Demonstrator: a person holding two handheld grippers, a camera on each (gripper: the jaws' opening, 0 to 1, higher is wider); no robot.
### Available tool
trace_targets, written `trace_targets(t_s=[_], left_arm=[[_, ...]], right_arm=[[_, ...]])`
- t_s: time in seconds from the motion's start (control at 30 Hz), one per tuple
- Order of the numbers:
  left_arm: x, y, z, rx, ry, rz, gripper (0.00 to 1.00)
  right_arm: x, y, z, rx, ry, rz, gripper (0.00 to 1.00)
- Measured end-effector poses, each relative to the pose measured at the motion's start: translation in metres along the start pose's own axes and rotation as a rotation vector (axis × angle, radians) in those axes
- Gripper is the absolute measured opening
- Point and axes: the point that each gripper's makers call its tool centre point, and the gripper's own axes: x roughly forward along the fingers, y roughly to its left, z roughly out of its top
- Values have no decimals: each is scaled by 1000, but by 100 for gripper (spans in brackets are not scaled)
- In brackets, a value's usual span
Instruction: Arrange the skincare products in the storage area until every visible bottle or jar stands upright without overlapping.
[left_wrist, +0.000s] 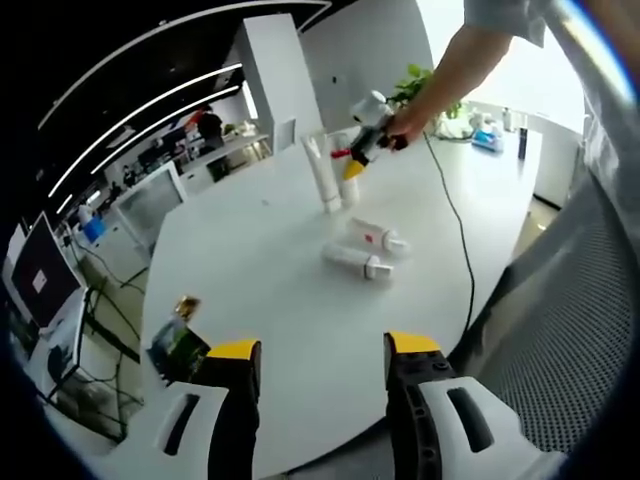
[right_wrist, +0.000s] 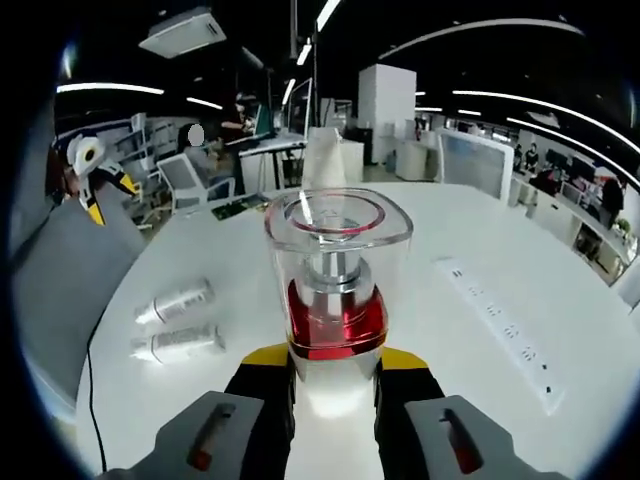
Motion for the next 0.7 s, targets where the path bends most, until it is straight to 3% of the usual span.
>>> trace_targets(t_s=[0.23, 0.33, 0.4, 0.47, 0.57, 0.67, 0.7], left_arm=[[0, 0, -1, 1, 4, 0, 46], [0, 0, -1, 3, 5, 0, 46], [0, 0, -1, 2, 5, 1, 47], [0, 1, -1, 3, 3, 3, 46], [0, 1, 0, 6, 2, 4, 46], [-1, 1, 0, 4, -1, 6, 46], [-1, 1, 0, 6, 0, 6, 46]], right_arm=[[1, -3, -3, 40, 24, 6, 25], [1, -3, -13, 76, 61, -23, 40], [-2, -3, -21, 115, 74, -43, 41], [-6, 2, -27, 127, 77, -44, 37], [-16, 14, -45, 221, 109, -80, 36], [-25, 37, -64, 306, 190, -69, 36], [-28, 48, -70, 298, 221, -64, 35]])
